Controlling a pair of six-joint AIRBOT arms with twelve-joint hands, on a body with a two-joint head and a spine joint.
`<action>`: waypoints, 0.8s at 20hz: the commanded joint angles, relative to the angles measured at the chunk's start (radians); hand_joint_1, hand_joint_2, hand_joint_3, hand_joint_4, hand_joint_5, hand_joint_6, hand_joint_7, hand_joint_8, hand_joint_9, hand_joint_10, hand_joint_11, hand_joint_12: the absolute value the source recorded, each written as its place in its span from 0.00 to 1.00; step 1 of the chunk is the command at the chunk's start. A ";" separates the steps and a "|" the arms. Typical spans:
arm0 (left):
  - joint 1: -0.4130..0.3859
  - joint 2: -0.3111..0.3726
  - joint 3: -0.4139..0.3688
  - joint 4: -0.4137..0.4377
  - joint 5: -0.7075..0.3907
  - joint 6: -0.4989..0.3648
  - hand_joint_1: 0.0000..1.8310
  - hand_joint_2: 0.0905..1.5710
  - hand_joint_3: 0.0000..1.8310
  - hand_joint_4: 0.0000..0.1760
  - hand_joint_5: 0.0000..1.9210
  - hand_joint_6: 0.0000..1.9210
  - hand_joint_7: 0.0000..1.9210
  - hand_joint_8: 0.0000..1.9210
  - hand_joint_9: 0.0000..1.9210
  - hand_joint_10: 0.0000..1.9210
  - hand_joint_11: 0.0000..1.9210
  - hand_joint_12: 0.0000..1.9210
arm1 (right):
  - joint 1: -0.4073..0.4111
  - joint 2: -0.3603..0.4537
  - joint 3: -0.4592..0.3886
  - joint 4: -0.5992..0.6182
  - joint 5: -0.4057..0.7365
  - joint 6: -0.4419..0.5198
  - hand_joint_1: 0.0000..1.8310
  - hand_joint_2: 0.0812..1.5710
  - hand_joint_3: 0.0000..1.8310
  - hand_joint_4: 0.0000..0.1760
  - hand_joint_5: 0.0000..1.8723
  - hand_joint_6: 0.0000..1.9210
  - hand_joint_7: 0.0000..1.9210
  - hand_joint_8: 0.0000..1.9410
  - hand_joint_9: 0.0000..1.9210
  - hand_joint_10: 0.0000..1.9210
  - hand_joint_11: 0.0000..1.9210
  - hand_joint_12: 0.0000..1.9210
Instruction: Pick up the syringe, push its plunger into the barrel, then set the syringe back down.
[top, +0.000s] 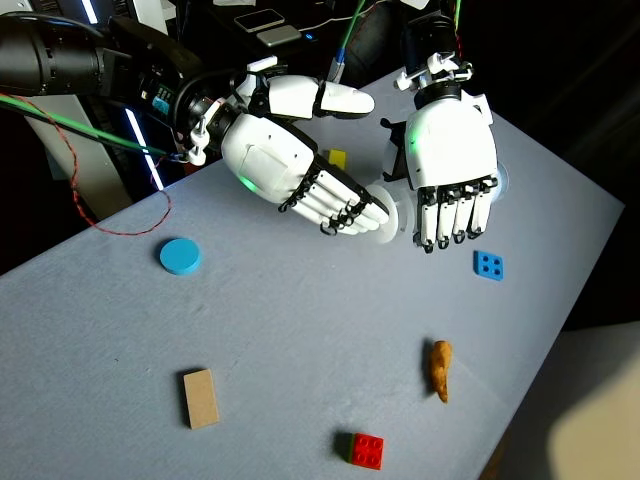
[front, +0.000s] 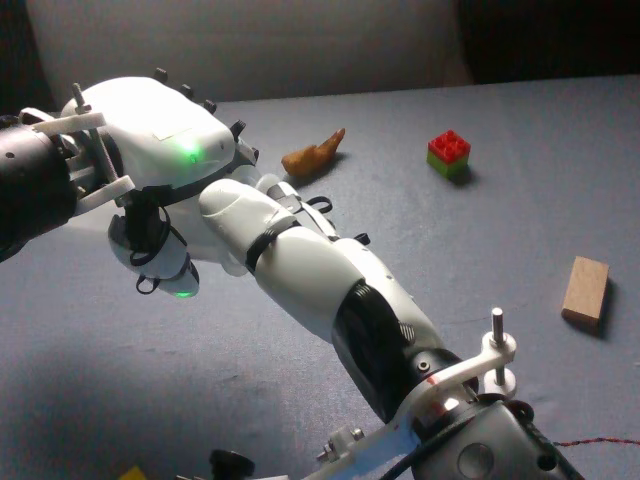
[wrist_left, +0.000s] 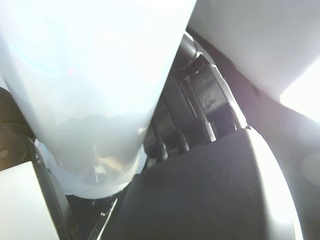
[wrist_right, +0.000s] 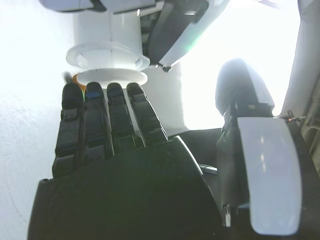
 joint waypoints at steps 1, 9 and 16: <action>-0.022 -0.019 -0.010 0.030 0.016 -0.004 0.82 0.68 0.00 0.00 0.49 0.45 0.47 0.55 0.52 0.52 0.42 0.81 | 0.022 -0.020 -0.016 -0.198 -0.102 0.007 0.05 0.68 0.00 0.00 0.03 0.00 0.02 0.00 0.02 0.00 0.00 0.15; -0.025 -0.019 -0.009 0.030 0.013 -0.003 0.82 0.69 0.00 0.00 0.48 0.47 0.47 0.56 0.50 0.57 0.38 0.83 | -0.006 0.161 -0.100 -0.258 -0.090 0.008 0.04 0.67 0.00 0.00 0.04 0.00 0.03 0.00 0.04 0.00 0.00 0.17; -0.008 -0.034 -0.031 0.029 0.061 -0.030 0.82 0.69 0.00 0.00 0.49 0.45 0.47 0.56 0.50 0.56 0.39 0.82 | 0.006 0.392 -0.161 -0.267 -0.097 -0.005 0.04 0.67 0.00 0.00 0.05 0.00 0.04 0.00 0.04 0.00 0.00 0.19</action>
